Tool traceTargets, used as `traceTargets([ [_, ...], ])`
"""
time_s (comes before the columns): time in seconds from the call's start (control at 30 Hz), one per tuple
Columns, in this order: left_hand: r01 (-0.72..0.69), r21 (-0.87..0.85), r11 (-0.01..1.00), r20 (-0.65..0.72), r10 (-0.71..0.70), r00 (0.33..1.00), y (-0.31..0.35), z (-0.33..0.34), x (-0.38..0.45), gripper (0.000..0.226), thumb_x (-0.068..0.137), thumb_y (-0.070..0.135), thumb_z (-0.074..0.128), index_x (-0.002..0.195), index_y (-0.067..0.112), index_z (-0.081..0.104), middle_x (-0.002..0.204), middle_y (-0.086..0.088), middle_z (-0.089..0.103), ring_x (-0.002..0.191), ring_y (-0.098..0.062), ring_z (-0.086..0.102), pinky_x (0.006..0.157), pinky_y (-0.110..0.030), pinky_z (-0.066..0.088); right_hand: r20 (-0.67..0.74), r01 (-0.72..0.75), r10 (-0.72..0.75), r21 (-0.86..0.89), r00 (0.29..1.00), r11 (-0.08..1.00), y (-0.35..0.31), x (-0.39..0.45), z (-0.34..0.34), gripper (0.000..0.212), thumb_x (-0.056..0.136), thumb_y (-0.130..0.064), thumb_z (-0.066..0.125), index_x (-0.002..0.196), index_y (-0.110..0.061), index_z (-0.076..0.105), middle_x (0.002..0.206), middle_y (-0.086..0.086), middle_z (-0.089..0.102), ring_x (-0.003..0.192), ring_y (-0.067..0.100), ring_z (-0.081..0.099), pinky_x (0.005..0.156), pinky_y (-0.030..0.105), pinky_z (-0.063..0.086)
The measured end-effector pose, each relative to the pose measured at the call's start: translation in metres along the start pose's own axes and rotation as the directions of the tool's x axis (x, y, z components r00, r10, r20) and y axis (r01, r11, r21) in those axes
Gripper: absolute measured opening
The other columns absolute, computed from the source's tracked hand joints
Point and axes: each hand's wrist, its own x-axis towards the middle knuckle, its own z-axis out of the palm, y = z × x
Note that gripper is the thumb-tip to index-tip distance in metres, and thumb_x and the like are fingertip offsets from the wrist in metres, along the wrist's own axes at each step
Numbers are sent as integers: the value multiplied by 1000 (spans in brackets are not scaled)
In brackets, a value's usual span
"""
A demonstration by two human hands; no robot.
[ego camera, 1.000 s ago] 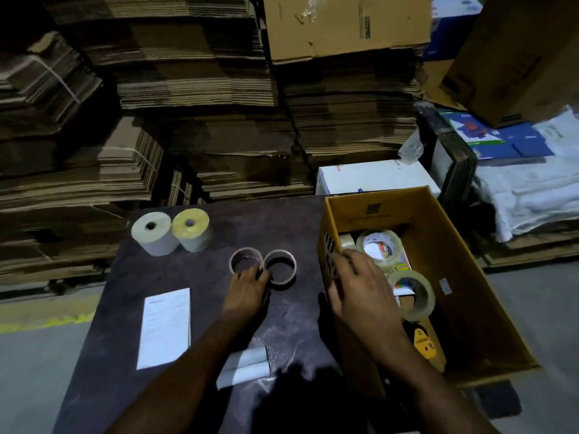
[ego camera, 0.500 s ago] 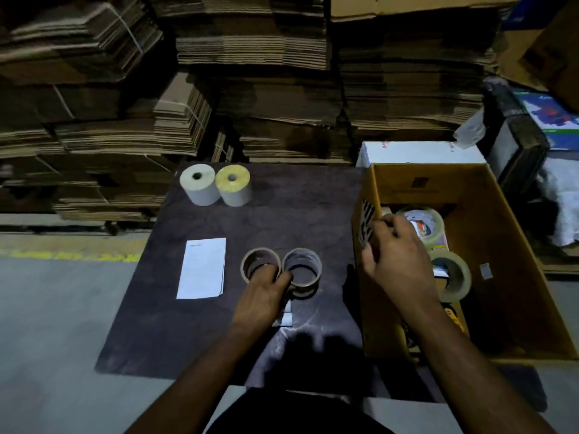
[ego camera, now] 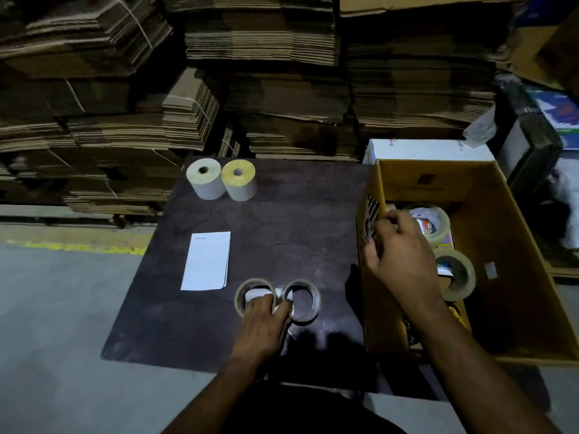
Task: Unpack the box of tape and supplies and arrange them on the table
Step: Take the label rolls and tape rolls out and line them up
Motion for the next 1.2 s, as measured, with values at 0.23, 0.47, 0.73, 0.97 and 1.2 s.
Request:
traceTargets([
  [0.23,-30,-21,999,-36,29,999,14,-22,23,26,80,26,65,103,21,55,97,-4,48,93,-25,45,76,-37,42,4,-3,3,-3,1000,1000,1,0,-1,26,82,-24,63,100,-5,66,119,12,53,109,32,54,80,39,51],
  [0.47,72,84,994,37,-75,996,-11,-24,75,22,84,25,62,101,12,58,93,-16,54,86,-37,56,72,-44,46,17,-11,11,-10,1000,1000,0,1,-2,26,82,-25,62,100,-7,67,121,10,52,108,29,54,77,39,52],
  [0.73,26,60,998,-18,-25,1000,-17,3,47,21,91,43,48,100,24,53,92,-4,52,85,-28,50,79,-43,44,18,-16,16,-15,1000,1000,0,0,-3,25,83,-26,60,97,-7,68,118,9,53,107,28,53,76,39,53],
  [0.97,-25,181,983,-1,26,1000,-10,20,31,26,90,46,45,105,27,54,92,-1,53,89,-25,52,76,-40,40,21,-15,16,-39,1000,999,0,1,-4,24,84,-28,60,97,-9,68,119,7,52,109,26,52,78,38,52],
  [1.2,-21,157,987,-76,33,997,-4,14,22,46,87,54,53,126,30,54,109,-10,51,93,-31,50,83,-43,37,12,-14,15,-33,1000,999,1,0,-4,24,84,-27,60,98,-9,67,118,8,53,108,27,52,77,38,51],
])
